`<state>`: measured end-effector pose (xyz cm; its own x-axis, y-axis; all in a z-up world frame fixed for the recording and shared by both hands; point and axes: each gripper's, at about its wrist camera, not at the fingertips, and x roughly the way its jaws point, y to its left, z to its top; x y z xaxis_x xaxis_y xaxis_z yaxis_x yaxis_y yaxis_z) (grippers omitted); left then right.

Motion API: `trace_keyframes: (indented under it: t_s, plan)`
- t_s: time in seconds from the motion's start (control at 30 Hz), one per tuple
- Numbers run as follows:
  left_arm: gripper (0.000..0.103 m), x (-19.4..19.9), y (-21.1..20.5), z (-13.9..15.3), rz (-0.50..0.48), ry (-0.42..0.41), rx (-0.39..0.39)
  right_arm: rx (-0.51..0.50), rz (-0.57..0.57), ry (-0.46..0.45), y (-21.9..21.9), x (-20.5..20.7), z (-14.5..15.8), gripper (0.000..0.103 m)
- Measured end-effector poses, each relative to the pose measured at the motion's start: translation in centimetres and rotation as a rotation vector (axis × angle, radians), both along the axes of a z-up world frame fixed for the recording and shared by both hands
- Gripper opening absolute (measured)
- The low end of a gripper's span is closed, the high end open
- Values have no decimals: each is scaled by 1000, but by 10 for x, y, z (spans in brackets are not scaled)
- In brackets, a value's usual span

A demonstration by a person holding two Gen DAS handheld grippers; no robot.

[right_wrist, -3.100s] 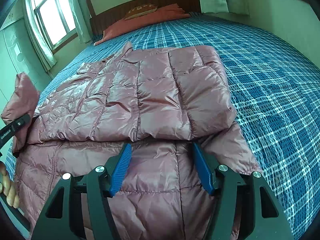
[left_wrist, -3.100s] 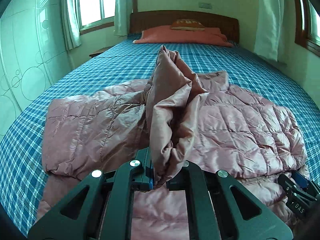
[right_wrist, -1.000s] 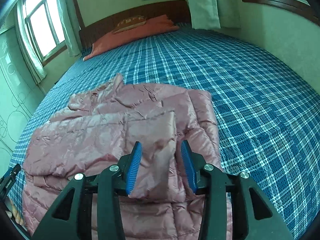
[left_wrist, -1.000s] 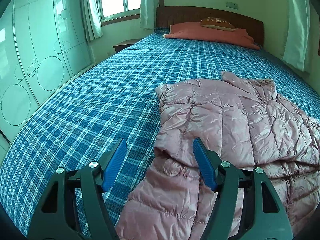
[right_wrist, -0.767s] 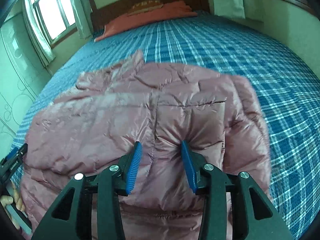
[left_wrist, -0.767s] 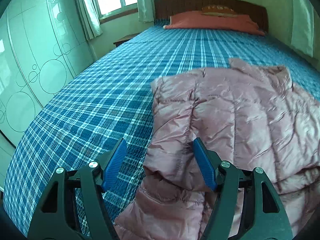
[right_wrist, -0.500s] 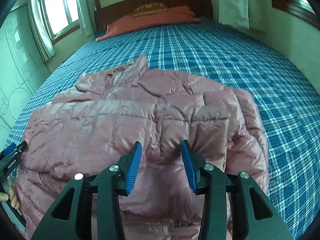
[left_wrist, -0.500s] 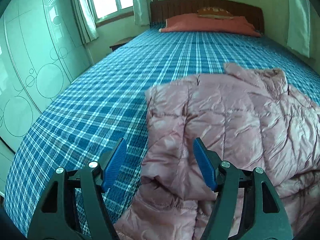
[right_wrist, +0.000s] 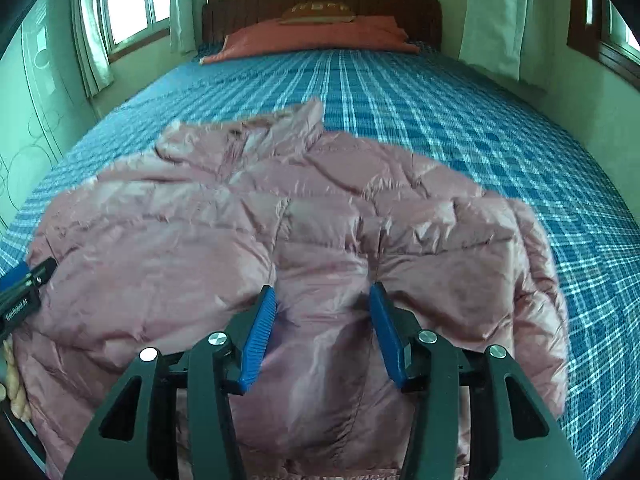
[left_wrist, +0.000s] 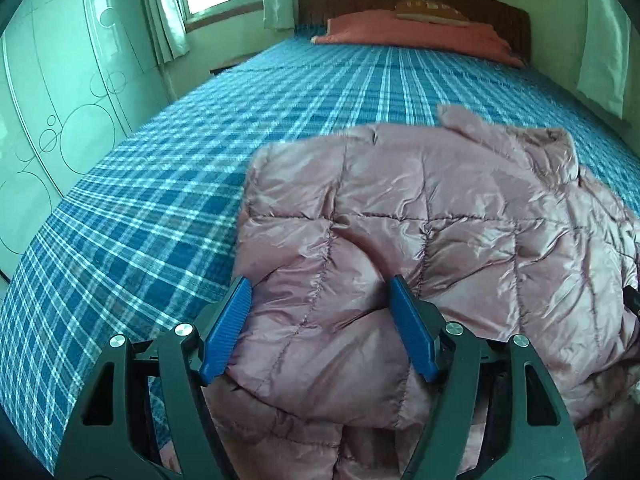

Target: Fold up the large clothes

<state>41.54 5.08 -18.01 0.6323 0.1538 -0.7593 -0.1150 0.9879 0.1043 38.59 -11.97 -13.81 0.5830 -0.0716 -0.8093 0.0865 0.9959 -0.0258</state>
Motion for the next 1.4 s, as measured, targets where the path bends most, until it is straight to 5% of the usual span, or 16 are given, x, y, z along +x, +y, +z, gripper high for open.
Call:
trace_keyframes:
  t_s: [0.17, 0.33, 0.63, 0.87, 1.4]
  plan:
    - [72, -11, 9, 11, -3, 7, -32, 90, -12, -41, -11, -21, 27, 52]
    - [73, -61, 45, 23, 16, 5, -98, 108, -43, -82, -43, -95, 52, 60]
    - [74, -192, 127, 11, 128, 104, -234, 184, -245, 19, -134, -256, 41, 60]
    - [74, -287, 158, 8, 240, 110, -372, 289, -328, 46, -152, -346, 28, 60]
    - [75, -401, 168, 6, 358, 62, -733, 546, -358, -14, -131, -430, 23, 61]
